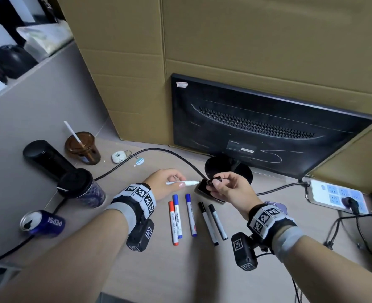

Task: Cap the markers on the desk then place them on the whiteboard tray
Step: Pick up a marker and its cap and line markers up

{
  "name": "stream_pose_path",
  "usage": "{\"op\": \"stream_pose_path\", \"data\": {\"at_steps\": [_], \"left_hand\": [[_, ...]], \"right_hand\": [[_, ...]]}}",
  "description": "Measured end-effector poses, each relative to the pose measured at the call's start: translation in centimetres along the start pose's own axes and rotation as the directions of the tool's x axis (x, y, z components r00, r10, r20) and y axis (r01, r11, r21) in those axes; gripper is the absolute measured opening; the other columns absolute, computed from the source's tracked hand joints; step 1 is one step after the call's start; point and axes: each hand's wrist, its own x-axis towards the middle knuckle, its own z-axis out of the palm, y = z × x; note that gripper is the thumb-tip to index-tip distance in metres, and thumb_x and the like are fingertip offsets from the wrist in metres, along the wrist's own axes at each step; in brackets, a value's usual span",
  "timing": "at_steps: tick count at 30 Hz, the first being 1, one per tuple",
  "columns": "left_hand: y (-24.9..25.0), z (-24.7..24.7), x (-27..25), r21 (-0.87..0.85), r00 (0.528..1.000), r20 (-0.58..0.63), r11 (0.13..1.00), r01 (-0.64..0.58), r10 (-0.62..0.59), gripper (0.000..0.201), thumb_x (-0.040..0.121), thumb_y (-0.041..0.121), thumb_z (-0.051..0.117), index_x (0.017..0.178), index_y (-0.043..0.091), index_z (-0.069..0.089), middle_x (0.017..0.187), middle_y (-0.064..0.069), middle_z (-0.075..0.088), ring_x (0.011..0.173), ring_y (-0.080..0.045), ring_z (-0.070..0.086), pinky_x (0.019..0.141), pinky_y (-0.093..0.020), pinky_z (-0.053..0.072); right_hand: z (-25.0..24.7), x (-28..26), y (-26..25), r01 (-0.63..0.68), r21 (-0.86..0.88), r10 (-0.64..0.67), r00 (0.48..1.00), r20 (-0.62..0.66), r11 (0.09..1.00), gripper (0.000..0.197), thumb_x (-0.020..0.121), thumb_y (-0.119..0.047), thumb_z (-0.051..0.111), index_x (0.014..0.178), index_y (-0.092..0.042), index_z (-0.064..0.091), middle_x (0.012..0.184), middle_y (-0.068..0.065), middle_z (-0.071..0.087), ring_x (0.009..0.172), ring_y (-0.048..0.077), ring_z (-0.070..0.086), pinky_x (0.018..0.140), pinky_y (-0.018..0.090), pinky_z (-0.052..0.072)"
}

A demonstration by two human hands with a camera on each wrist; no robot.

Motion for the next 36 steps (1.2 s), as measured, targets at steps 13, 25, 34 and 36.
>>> {"op": "stream_pose_path", "data": {"at_steps": [13, 25, 34, 36], "left_hand": [[0.0, 0.6, -0.5, -0.047, 1.0, 0.004, 0.999, 0.003, -0.002, 0.01, 0.095, 0.032, 0.064, 0.095, 0.03, 0.075, 0.083, 0.0, 0.078, 0.086, -0.019, 0.072, 0.07, -0.025, 0.047], [0.6, -0.3, -0.8, -0.03, 1.0, 0.02, 0.999, -0.014, 0.015, 0.013, 0.096, 0.033, 0.064, 0.102, 0.029, 0.075, 0.085, 0.002, 0.078, 0.081, -0.007, 0.068, 0.07, -0.023, 0.045], [1.2, -1.0, -0.8, 0.008, 0.994, 0.11, 1.0, -0.01, 0.009, 0.016, 0.091, 0.037, 0.067, 0.091, 0.027, 0.08, 0.076, 0.001, 0.076, 0.073, -0.016, 0.067, 0.081, -0.035, 0.054], [1.6, -1.1, -0.8, 0.026, 0.993, 0.111, 0.999, -0.042, 0.039, 0.017, 0.094, 0.034, 0.066, 0.086, 0.03, 0.08, 0.07, 0.006, 0.072, 0.075, -0.014, 0.066, 0.086, -0.036, 0.053]], "right_hand": [[1.4, -0.8, -0.7, -0.002, -0.013, 0.003, 0.999, 0.032, 1.0, 0.006, 0.102, -0.01, 0.063, 0.103, -0.004, 0.065, 0.095, 0.017, 0.08, 0.101, 0.029, 0.079, 0.08, 0.03, 0.065], [2.3, -0.8, -1.0, -0.013, -0.049, 0.015, 0.999, 0.048, 0.999, 0.014, 0.098, -0.009, 0.07, 0.108, 0.0, 0.067, 0.104, 0.03, 0.076, 0.1, 0.034, 0.079, 0.078, 0.03, 0.065], [2.0, -0.7, -2.5, -0.017, -0.151, 0.03, 0.996, 0.084, 0.988, 0.016, 0.092, -0.004, 0.076, 0.104, 0.007, 0.074, 0.079, 0.017, 0.077, 0.07, 0.019, 0.077, 0.067, 0.026, 0.064], [2.1, -0.6, -3.0, -0.009, -0.176, 0.025, 0.996, 0.087, 0.984, 0.016, 0.093, -0.004, 0.075, 0.103, 0.008, 0.074, 0.077, 0.017, 0.076, 0.066, 0.018, 0.075, 0.065, 0.025, 0.064]]}}
